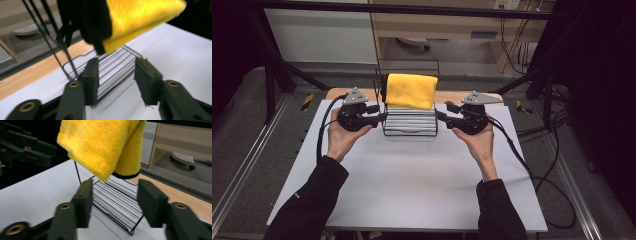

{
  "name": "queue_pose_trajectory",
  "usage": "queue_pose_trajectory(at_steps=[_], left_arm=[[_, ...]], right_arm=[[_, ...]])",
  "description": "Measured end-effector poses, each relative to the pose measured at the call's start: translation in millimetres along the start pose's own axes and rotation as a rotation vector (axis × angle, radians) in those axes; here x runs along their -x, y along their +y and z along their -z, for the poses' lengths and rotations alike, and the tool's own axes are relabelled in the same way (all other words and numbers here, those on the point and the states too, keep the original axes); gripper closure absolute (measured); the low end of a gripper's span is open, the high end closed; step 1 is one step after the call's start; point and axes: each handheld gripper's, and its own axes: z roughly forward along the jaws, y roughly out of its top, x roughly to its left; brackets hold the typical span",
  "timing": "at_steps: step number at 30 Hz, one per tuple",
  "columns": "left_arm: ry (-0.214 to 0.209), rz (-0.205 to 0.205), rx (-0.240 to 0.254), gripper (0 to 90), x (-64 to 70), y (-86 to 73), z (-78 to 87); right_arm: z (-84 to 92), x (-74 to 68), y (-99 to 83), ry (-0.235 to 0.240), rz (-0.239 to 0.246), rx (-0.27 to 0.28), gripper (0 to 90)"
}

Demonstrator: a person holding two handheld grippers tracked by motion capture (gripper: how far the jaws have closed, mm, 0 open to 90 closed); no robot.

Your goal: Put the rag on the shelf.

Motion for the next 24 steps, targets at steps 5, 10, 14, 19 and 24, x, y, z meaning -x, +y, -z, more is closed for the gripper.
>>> queue_pose_trajectory(at_steps=[5, 10, 14, 19, 24], left_arm=[[-0.003, 0.013, -0.008, 40.6, -2.2, -22.1, 8.1], [-0.026, 0.02, -0.027, 26.3, -2.9, -49.5, 12.3], [-0.016, 0.024, -0.067, 17.1, -4.0, -71.3, 14.6], [-0.011, 0.051, -0.088, 10.7, -4.7, -95.6, 18.8], [0.001, 0.069, -0.102, 7.3, -2.5, -117.9, 22.1]], right_arm=[[6.8, 3.2, -13.3, 0.002, 0.009, -0.033, 27.9], [10.0, 7.4, -29.4, 0.002, 0.006, -0.093, 15.4], [12.4, 10.3, -44.5, 0.002, -0.013, -0.131, 10.2], [15.5, 13.1, -64.1, 0.01, -0.032, -0.153, 6.9], [18.4, 13.1, -84.9, 0.026, -0.033, -0.174, 5.7]])
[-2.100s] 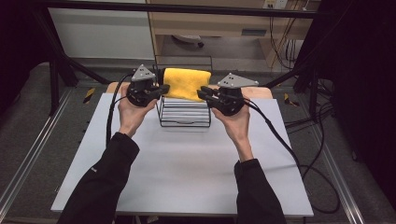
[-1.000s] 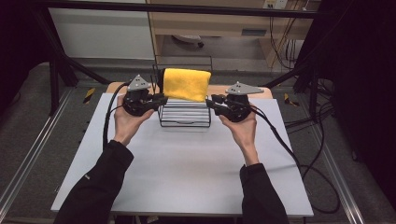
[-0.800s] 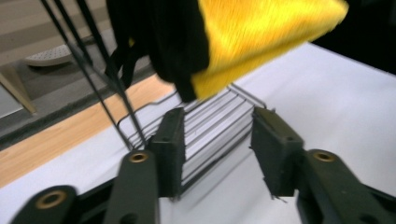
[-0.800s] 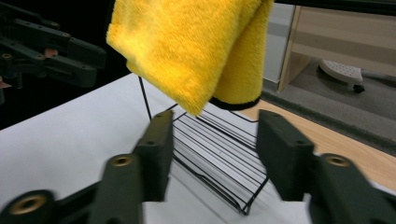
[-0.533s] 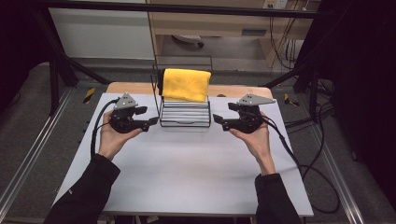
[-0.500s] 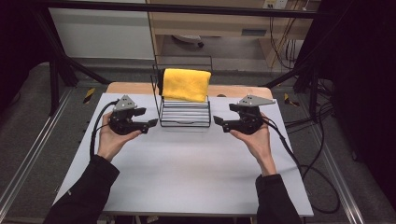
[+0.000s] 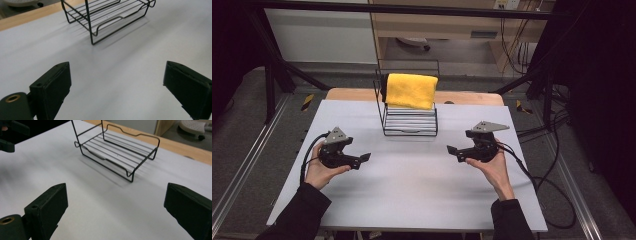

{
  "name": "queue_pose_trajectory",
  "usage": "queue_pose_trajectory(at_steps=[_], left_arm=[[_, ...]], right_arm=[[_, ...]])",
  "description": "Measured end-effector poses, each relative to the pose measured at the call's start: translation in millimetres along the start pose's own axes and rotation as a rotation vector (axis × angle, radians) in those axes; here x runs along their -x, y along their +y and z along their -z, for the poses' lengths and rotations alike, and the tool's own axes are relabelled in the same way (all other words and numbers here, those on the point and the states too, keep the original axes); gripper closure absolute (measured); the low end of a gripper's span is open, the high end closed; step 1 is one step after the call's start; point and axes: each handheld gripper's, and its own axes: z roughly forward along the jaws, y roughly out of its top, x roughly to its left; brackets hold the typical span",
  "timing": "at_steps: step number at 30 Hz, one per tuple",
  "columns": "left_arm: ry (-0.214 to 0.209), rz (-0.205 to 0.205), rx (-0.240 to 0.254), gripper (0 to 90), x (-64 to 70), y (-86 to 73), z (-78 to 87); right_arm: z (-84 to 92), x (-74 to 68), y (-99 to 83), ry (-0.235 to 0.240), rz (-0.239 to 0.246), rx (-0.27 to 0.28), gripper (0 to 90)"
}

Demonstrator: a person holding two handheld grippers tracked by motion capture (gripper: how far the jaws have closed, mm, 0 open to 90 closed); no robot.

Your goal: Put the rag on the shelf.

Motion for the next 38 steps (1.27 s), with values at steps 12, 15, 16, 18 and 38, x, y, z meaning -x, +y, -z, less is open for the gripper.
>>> queue_pose_trajectory(at_steps=[12, 15, 16, 18, 38], left_arm=[[0.014, 0.025, -0.011, 8.1, -1.9, -43.6, 5.9], [0.012, 0.021, -0.015, 8.8, -3.1, -51.3, 7.6], [0.014, 0.021, -0.019, 8.8, -3.2, -53.3, 8.0], [0.012, 0.017, -0.021, 8.8, -4.1, -56.5, 9.0], [-0.001, 0.005, -0.023, 8.7, -5.3, -70.0, 10.3]], right_arm=[[6.4, 13.3, -57.7, -0.003, -0.058, -0.065, 2.0], [12.5, 17.7, -69.5, -0.008, -0.077, -0.068, 1.3], [14.6, 19.6, -72.9, -0.012, -0.076, -0.067, 1.1], [19.2, 22.3, -79.0, -0.015, -0.084, -0.067, 0.8], [30.1, 24.7, -108.9, -0.02, -0.066, -0.097, 0.7]])
